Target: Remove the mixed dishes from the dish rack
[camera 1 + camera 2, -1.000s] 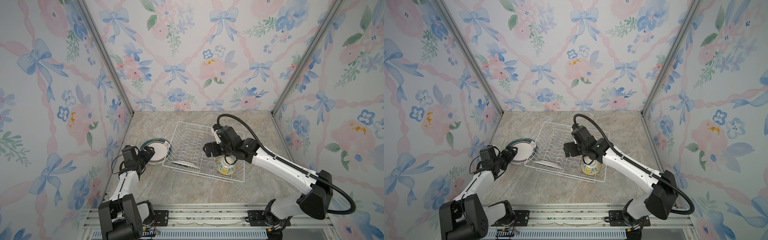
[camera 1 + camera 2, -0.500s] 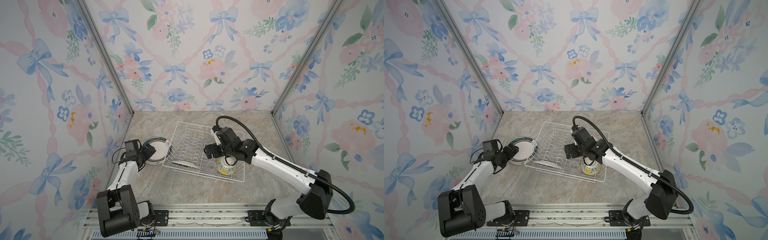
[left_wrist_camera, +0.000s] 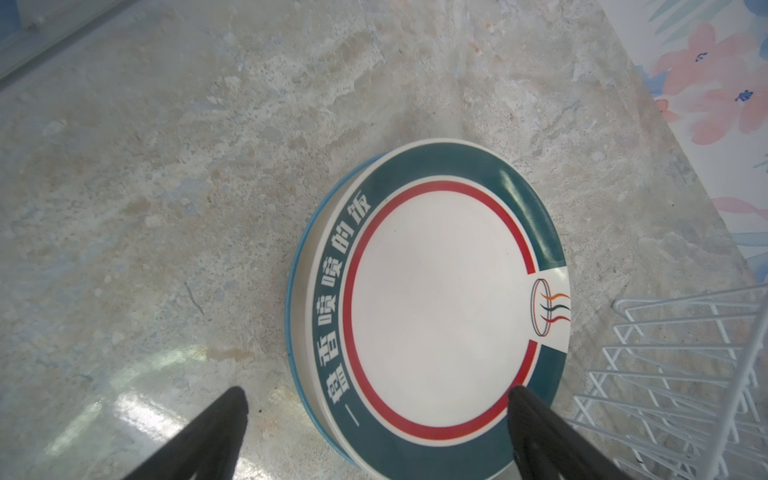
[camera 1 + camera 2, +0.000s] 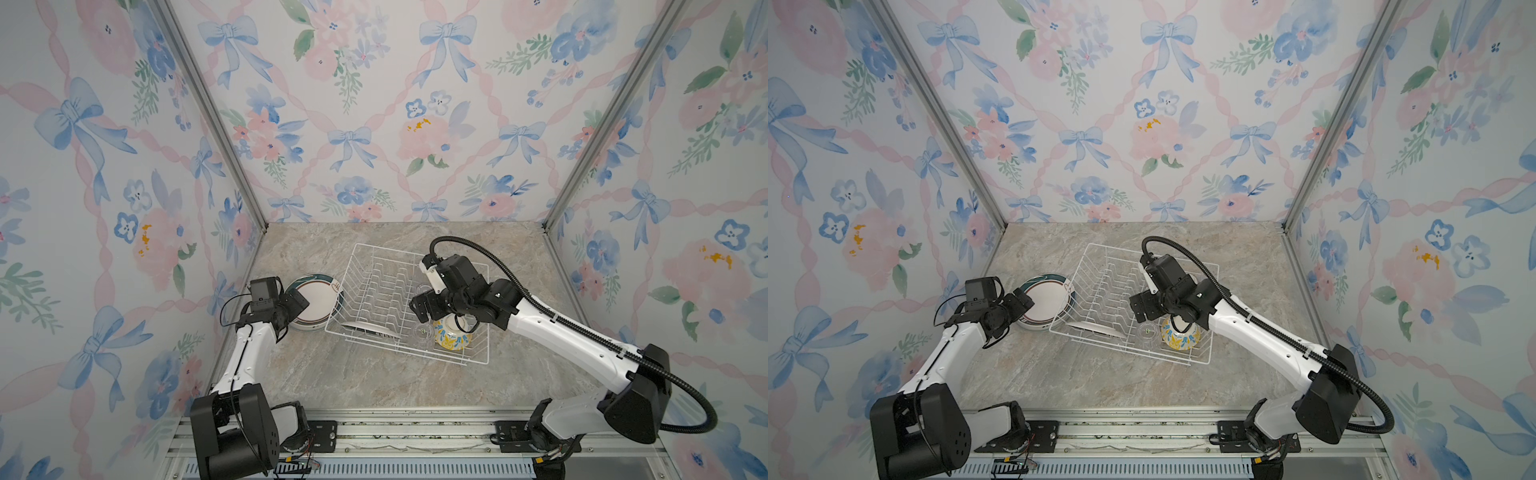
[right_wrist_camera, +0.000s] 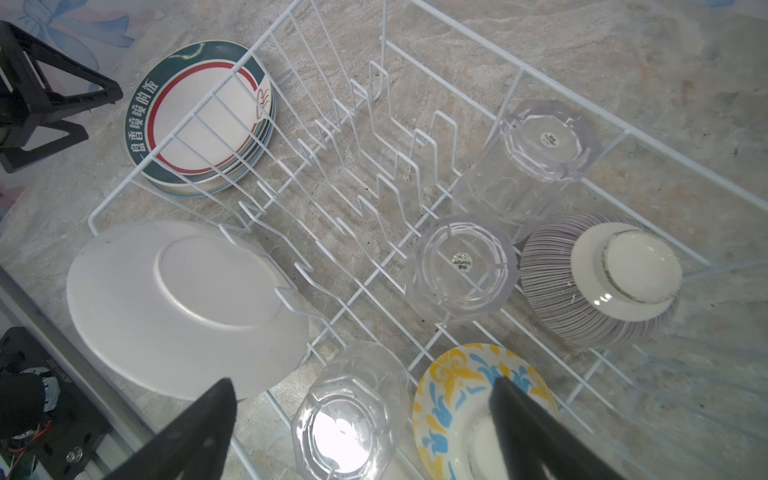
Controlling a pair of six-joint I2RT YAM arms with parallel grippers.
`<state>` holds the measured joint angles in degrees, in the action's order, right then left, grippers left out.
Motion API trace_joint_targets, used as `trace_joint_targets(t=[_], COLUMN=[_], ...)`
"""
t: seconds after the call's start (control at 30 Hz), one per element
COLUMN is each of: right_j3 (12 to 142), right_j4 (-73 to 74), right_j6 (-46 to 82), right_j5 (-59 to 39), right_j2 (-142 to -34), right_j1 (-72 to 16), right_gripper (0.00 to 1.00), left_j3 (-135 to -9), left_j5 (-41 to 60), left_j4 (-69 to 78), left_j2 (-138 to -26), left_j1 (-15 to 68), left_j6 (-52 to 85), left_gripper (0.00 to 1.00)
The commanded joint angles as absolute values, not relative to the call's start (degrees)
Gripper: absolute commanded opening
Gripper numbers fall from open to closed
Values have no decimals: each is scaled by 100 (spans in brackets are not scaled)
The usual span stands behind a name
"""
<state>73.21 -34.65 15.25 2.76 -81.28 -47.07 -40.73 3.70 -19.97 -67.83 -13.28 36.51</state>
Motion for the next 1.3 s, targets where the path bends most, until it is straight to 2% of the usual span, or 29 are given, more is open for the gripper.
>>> trace_joint_targets(t=[0.0, 0.4, 0.77, 0.97, 1.27], right_j3=[7192, 6926, 6990, 7152, 7714], right_j4=[-3770, -3697, -3451, -3206, -3348], right_j6=[1290, 1401, 1826, 2043, 1891], right_j5=[158, 220, 246, 633, 993], right_j2=[-7906, -7697, -8022, -8542, -9246], right_j1=[-4861, -5563, -6213, -6518, -6560], right_gripper=[97, 97, 97, 100, 84], left_j3=[-3958, -3356, -3117, -3146, -3072], left_j5=[533, 1457, 2092, 2454, 2488], left_j4=[-2109, -2101, -1984, -1828, -1828], left_j2=[-6482, -5473, -5353, -5440, -5261], left_j1=[-1301, -1196, -1151, -1154, -1152], left_j6=[3526, 3476, 3058, 2959, 2941], left_gripper=[98, 98, 98, 98, 98])
